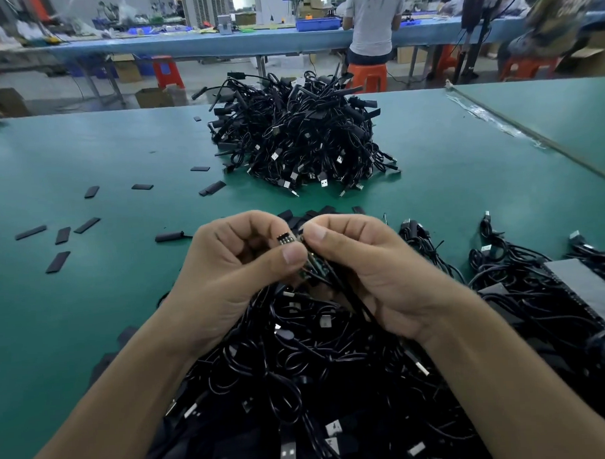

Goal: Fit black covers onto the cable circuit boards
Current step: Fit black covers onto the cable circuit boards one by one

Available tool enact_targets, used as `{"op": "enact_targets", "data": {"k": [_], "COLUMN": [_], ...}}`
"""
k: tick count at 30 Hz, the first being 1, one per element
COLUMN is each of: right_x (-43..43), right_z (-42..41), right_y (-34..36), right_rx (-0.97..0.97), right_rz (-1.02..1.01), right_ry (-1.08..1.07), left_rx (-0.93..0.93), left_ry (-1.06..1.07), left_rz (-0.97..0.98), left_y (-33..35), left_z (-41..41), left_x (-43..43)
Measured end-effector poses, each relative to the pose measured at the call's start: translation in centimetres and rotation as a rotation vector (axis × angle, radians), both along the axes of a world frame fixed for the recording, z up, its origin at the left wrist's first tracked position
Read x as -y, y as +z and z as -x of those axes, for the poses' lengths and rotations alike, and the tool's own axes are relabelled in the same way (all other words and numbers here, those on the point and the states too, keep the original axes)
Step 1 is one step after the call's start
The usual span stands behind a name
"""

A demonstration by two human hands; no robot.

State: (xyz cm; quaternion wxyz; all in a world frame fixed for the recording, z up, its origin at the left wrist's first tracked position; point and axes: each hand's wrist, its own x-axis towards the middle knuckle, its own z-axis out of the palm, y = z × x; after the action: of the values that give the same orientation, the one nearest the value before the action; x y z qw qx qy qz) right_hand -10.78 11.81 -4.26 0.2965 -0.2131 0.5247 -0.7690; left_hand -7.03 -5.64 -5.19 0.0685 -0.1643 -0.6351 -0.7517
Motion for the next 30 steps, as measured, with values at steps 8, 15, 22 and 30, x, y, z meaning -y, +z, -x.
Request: {"op": "enact_targets", "data": {"k": [8, 15, 22, 30], "right_x": [-5.7, -5.9, -4.5, -1.5], "right_z": [2.9, 2.4, 2.0, -0.4], "right_y": [1.1, 1.7, 1.8, 1.6], "right_rx": [-0.329, -0.575, -0.775, -0.820], "right_rz": [-0.924, -1.502, -1.122, -0.977], "right_ry": [-0.036, -0.094, -0.356, 0.149], "left_rx": [0.091, 0.091, 0.011, -0.010], "left_ry": [0.041, 0.308, 0.343, 0.248], "left_rz": [-0.162, -0.086, -0.054, -0.215], "left_y": [0.5, 0.3, 1.3, 1.6], "left_z": [0.1, 0.4, -0.2, -0.5], "left_x": [-0.4, -0.6, -0.4, -1.2]}}
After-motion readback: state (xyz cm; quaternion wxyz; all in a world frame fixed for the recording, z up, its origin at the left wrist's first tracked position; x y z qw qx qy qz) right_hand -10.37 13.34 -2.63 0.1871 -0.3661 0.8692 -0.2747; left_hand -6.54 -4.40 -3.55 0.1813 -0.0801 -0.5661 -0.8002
